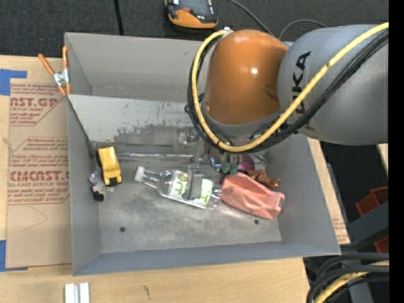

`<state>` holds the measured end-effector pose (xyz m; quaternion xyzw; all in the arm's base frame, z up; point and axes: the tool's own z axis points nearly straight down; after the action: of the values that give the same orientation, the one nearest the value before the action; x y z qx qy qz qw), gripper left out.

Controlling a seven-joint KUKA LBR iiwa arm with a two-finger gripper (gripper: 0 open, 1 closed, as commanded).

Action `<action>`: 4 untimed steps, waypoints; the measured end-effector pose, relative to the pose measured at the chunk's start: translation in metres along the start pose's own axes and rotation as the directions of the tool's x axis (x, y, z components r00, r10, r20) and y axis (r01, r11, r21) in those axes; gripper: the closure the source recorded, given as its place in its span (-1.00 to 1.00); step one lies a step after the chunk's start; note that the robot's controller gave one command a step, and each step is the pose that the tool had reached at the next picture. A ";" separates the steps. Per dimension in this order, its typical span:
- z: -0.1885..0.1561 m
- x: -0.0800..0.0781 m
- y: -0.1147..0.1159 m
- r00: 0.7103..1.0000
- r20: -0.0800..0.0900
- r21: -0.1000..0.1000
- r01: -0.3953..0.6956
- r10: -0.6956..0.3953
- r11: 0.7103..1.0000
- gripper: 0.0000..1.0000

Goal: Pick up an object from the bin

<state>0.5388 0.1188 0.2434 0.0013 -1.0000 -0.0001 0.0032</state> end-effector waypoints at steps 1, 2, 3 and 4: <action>-0.005 -0.002 -0.001 1.000 0.008 -0.001 -0.002 0.002 1.000 -1.00; 0.041 -0.007 -0.012 0.998 0.015 -0.003 -0.053 0.053 0.999 -1.00; 0.069 -0.016 -0.006 0.972 0.006 -0.002 -0.235 0.235 0.972 -1.00; 0.109 -0.024 -0.005 1.000 0.011 -0.001 -0.024 0.024 1.000 -1.00</action>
Offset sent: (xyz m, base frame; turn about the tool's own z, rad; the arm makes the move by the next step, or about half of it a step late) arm 0.0120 -0.0350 -0.1314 0.1519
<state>0.5622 0.1135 0.1339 -0.0106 -0.9999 -0.0004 -0.0023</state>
